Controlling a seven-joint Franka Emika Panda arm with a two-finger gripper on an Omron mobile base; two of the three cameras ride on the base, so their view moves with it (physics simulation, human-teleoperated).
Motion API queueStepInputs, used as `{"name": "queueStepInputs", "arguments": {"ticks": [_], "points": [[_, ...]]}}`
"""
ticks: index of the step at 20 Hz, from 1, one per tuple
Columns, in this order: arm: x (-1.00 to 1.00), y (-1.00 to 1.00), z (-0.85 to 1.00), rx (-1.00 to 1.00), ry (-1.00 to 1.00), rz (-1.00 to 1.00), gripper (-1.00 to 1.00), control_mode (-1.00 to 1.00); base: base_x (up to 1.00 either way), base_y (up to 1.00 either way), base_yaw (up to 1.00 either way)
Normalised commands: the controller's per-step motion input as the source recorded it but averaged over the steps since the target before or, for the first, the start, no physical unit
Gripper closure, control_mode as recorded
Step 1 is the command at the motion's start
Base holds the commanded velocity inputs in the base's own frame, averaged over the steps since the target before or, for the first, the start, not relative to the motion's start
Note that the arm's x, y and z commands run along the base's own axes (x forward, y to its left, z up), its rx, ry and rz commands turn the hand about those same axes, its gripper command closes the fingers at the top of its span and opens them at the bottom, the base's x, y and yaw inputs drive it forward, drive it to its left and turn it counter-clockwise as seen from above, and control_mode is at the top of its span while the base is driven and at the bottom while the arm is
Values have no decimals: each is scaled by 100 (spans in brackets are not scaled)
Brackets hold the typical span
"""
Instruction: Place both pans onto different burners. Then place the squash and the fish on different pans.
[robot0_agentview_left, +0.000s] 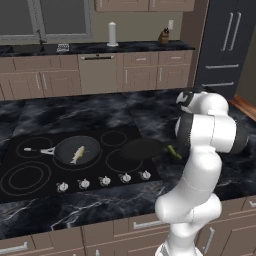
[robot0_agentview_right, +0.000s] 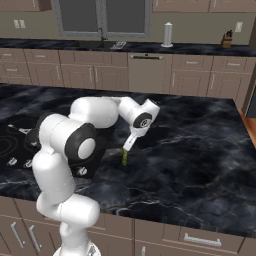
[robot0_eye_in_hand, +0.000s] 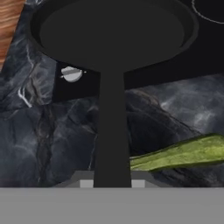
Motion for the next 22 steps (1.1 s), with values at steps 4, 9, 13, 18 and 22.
{"name": "queueStepInputs", "arguments": {"ticks": [4, 9, 13, 18, 22], "points": [[-24, 56, -6, 0, 0, -7, 100, -100, 0, 0, 0], [-22, 47, -10, 0, 0, -10, 100, -100, 0, 0, 0], [-13, 30, -23, 0, 0, -3, 100, -100, 0, 0, 0], [-16, 20, -28, -1, 0, -1, 100, -100, 0, 0, 0], [-6, 9, -31, -2, 0, -2, 100, -100, 0, 0, 0]]}}
